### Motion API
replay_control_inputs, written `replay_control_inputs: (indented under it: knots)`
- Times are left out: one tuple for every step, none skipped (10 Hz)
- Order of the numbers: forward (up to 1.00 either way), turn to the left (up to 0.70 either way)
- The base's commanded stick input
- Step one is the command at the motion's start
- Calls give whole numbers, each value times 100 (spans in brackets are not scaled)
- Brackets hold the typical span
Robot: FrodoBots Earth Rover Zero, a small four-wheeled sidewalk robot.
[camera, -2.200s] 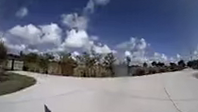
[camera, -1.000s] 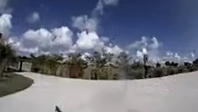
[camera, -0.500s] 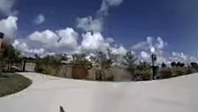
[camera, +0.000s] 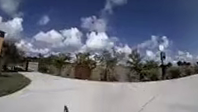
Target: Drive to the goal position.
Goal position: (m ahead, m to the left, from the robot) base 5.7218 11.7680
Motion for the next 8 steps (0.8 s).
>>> replay_control_inputs:
  knots:
    - [70, 14]
    - [70, 14]
    - [70, 14]
    - [70, 14]
    - [70, 14]
    - [70, 14]
    - [70, 14]
    - [70, 14]
